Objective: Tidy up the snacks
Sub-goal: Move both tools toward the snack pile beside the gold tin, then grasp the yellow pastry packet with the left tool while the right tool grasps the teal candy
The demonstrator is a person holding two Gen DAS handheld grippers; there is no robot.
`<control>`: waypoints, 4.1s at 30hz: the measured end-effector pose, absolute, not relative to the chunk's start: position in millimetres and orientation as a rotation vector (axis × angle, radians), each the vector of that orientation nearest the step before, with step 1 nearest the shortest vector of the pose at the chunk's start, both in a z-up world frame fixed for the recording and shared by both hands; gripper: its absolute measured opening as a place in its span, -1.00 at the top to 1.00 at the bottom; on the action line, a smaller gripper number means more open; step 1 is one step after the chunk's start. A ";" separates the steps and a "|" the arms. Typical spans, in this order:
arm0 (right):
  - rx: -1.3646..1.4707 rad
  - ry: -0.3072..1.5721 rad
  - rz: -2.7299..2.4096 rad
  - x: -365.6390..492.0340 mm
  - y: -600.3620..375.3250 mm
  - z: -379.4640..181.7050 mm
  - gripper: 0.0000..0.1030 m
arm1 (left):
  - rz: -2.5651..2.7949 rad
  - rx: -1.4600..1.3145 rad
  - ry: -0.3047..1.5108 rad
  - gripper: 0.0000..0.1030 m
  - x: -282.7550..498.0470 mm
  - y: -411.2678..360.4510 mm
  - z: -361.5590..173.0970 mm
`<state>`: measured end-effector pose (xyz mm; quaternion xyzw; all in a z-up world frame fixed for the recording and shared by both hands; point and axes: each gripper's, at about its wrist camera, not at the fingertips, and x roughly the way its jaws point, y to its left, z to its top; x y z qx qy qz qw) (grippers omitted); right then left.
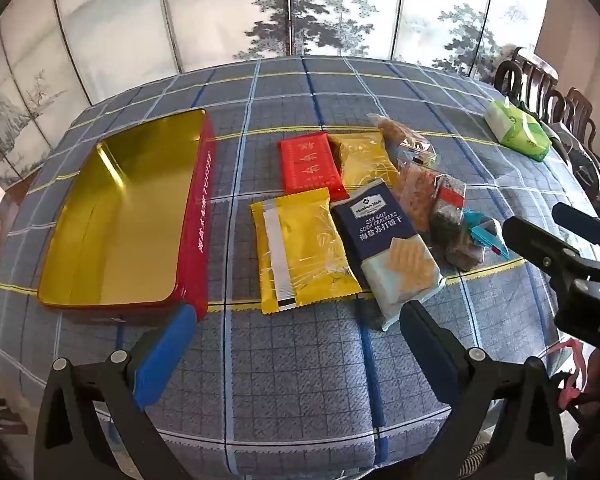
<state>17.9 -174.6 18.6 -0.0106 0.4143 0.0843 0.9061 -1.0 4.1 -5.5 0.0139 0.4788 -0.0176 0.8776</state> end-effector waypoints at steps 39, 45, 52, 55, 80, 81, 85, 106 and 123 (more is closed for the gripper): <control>0.008 0.901 0.189 23.2 -174.5 11.1 -0.83 | -0.033 0.034 1.024 -0.89 4.1 7.9 -12.8; 0.006 0.906 0.189 22.7 -173.0 10.8 -0.83 | -0.034 0.036 1.025 -0.89 4.4 8.3 -13.0; 0.005 0.909 0.190 22.9 -171.0 11.0 -0.83 | -0.031 0.037 1.024 -0.89 4.0 8.5 -13.6; 0.010 0.915 0.187 23.5 -171.0 9.8 -0.83 | -0.029 0.040 1.026 -0.89 4.1 8.3 -14.1; -0.012 0.927 0.185 23.5 -168.4 6.5 -0.82 | -0.016 0.038 1.022 -0.89 7.2 14.8 -14.6; -0.009 0.929 0.184 22.9 -169.2 5.7 -0.82 | -0.014 0.035 1.020 -0.89 7.5 15.9 -14.1; 0.009 0.918 0.159 23.1 -174.5 5.8 -0.78 | -0.007 0.026 1.020 -0.89 9.3 20.1 -14.3; 0.143 1.035 0.157 59.1 -190.6 -27.3 0.22 | -0.019 0.028 1.026 -0.89 22.2 19.5 -20.3; 0.085 0.964 0.138 59.8 -205.2 -24.5 0.35 | -0.050 -0.003 1.048 -0.89 37.1 12.1 -18.4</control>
